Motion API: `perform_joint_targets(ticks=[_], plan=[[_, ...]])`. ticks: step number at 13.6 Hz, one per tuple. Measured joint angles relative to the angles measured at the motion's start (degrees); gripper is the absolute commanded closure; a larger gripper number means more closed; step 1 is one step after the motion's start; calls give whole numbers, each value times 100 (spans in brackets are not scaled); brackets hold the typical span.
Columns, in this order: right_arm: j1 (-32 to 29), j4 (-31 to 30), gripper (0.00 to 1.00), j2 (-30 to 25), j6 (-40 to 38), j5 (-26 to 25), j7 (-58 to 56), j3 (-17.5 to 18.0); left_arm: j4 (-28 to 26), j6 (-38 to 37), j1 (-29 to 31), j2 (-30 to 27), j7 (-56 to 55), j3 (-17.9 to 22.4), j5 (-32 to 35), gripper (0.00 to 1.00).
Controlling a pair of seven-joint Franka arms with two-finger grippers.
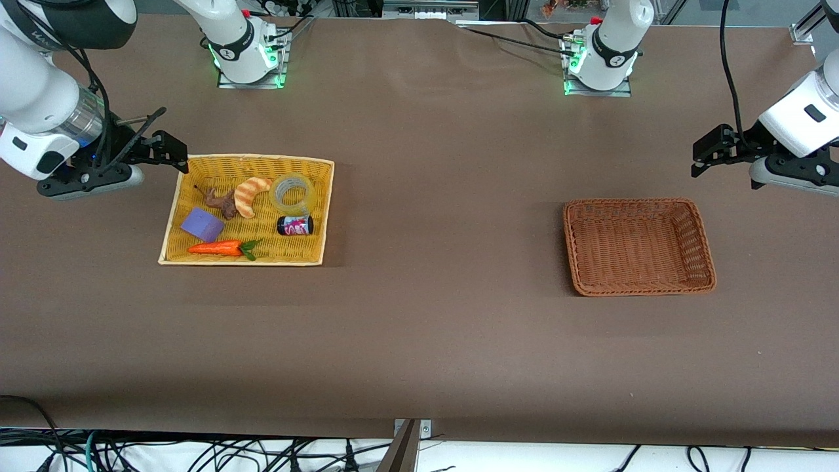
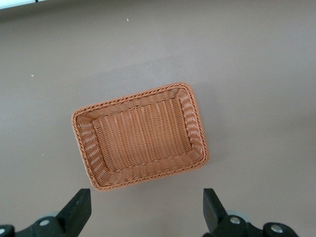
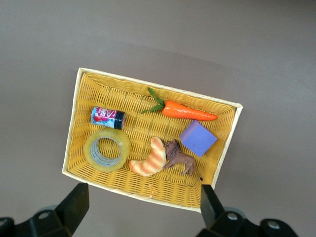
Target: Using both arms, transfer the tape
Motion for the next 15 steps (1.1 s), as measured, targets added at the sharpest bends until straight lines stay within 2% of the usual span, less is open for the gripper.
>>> perform_joint_targets(ticks=[15], plan=[[-3, 3, 0, -18, -83, 0, 0, -2, 0, 0, 3, 0, 0, 0, 0, 0]])
